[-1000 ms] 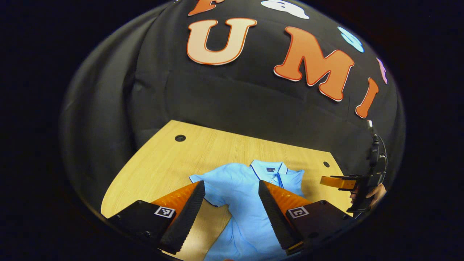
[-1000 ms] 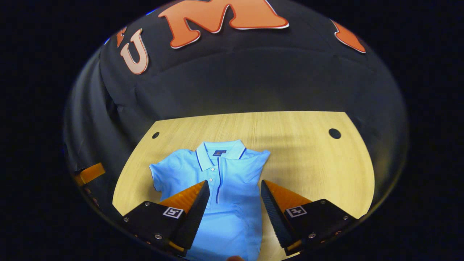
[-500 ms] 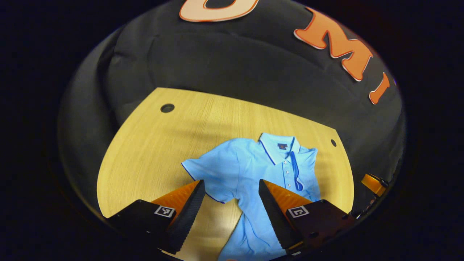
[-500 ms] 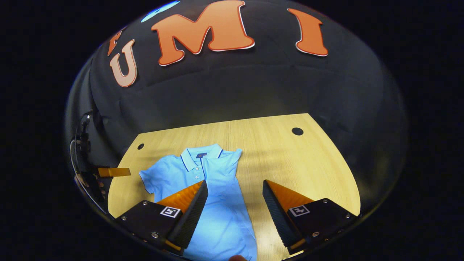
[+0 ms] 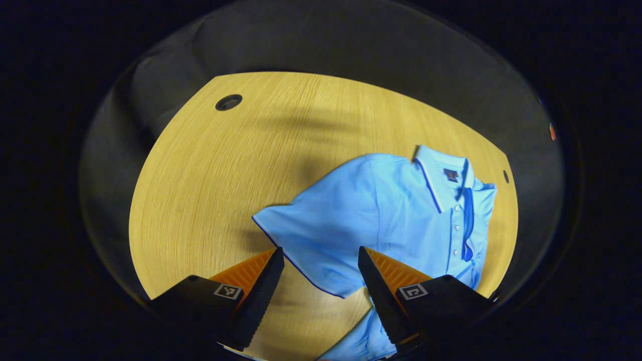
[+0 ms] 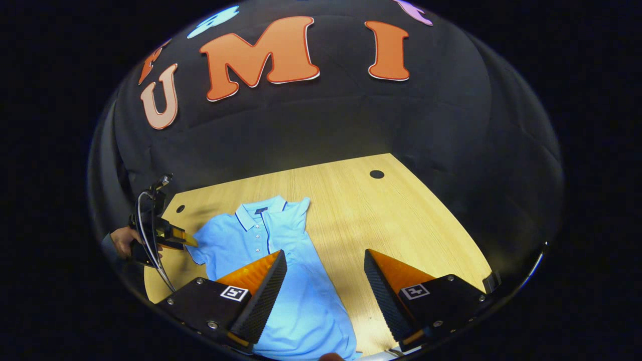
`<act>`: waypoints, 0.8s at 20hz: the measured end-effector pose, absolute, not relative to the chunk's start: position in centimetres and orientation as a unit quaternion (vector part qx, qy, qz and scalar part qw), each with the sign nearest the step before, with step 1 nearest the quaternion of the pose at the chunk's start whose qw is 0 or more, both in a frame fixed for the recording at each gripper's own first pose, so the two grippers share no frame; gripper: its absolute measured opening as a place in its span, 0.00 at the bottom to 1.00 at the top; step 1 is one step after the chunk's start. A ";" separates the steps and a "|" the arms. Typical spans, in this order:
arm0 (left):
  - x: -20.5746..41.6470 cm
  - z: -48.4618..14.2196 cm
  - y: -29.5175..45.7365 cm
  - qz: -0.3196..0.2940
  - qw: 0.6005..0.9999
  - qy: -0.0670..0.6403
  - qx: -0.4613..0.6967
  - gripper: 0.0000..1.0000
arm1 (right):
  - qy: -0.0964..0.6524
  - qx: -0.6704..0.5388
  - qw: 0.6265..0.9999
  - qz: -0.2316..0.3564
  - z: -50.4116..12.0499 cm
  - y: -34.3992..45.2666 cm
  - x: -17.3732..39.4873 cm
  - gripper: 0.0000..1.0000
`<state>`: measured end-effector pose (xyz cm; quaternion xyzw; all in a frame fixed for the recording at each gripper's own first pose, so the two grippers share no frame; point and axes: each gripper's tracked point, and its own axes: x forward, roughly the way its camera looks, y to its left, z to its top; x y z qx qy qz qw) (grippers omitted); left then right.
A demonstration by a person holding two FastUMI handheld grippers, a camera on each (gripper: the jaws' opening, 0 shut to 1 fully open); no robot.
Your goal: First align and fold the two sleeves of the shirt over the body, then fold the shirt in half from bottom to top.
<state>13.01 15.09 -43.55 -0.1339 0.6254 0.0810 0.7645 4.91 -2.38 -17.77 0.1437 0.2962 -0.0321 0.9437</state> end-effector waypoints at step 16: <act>16.8 -42.0 11.8 0.024 0.787 0.611 -0.086 0.08 | 0.311 0.164 0.934 -0.060 -21.0 -5.1 1.4 0.95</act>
